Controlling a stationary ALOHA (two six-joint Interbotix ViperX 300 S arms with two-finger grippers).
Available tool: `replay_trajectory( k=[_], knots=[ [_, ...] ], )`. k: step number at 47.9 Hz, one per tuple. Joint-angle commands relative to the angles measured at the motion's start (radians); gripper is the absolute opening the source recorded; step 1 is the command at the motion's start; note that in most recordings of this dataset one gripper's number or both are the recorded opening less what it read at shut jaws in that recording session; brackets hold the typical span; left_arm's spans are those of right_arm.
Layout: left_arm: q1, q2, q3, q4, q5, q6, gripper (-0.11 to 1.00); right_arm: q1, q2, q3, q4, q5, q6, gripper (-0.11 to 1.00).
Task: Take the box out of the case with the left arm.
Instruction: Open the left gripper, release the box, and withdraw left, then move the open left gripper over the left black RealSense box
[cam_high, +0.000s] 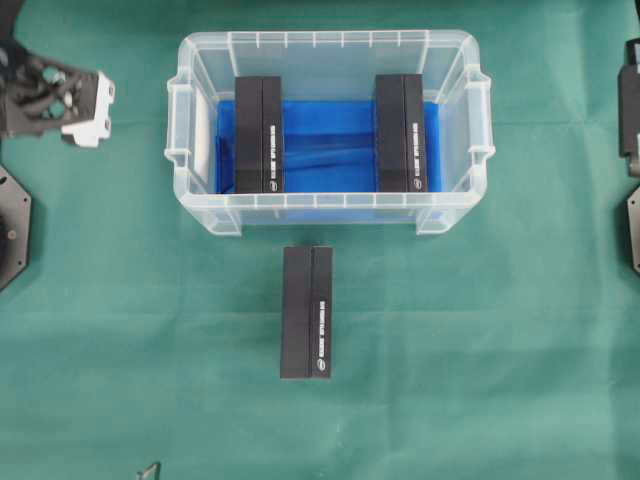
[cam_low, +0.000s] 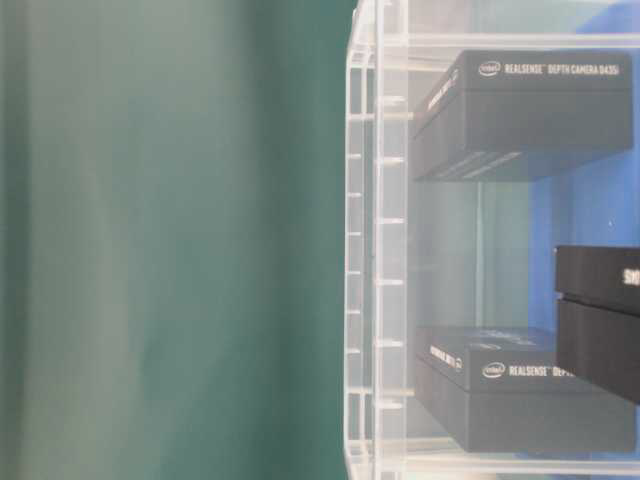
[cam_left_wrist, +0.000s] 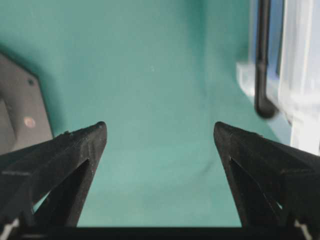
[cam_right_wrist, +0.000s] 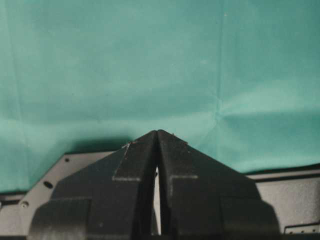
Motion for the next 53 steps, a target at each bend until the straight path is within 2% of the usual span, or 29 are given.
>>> replay_trajectory(
  k=[1, 7, 28, 53],
  knots=[
    [0.037, 0.002, -0.028, -0.002, -0.003, 0.026, 0.88, 0.0, -0.002, -0.009, -0.003, -0.002, 0.0, 0.02],
    [0.043, 0.012, -0.035, -0.002, -0.005, 0.044, 0.88, 0.0, 0.0, -0.009, -0.003, -0.002, 0.0, 0.02],
    [0.032, 0.094, -0.103, -0.017, -0.017, 0.048, 0.88, -0.002, 0.002, -0.008, -0.003, -0.003, 0.0, 0.02],
    [0.018, 0.123, -0.123, -0.017, -0.02, 0.044, 0.88, -0.002, 0.002, 0.0, -0.003, -0.003, 0.0, 0.02]
  ],
)
